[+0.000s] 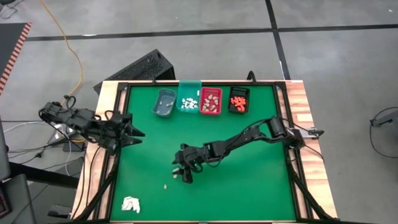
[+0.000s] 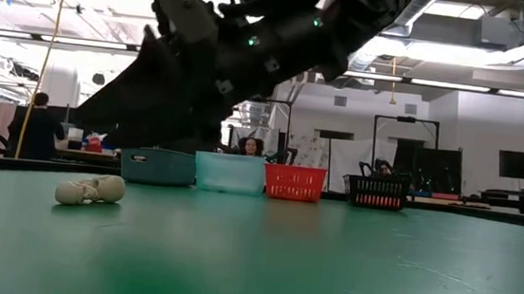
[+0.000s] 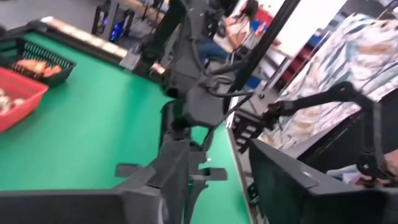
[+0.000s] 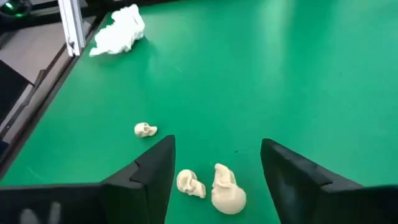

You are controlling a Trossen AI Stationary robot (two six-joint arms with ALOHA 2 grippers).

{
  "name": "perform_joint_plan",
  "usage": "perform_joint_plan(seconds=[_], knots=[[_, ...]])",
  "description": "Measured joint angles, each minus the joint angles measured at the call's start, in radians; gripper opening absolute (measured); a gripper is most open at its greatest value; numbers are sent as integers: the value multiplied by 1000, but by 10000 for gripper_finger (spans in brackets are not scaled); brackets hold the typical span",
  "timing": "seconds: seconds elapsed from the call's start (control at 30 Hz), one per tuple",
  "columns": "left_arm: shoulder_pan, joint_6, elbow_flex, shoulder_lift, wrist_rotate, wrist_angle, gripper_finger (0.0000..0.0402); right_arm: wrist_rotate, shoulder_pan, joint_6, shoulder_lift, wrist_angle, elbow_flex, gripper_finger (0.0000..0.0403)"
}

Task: Sort Halloween decoration
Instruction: Put the white skull toy into the red bin

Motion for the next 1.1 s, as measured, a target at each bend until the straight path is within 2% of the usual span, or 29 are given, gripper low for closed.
perform_joint_plan(seconds=[0.2,0.4,0.57,0.9,1.1], knots=[[0,-48,0,1,-20,-95,190,23,7,1,69,2,25,229],[0,-73,0,1,-17,-115,194,31,5,63,134,17,54,220],[0,-79,0,2,2,-115,194,62,6,97,135,-16,54,203],[0,-79,0,2,3,-120,194,154,17,87,132,-119,56,88],[0,-79,0,2,4,-149,194,144,16,100,127,-134,87,21]])
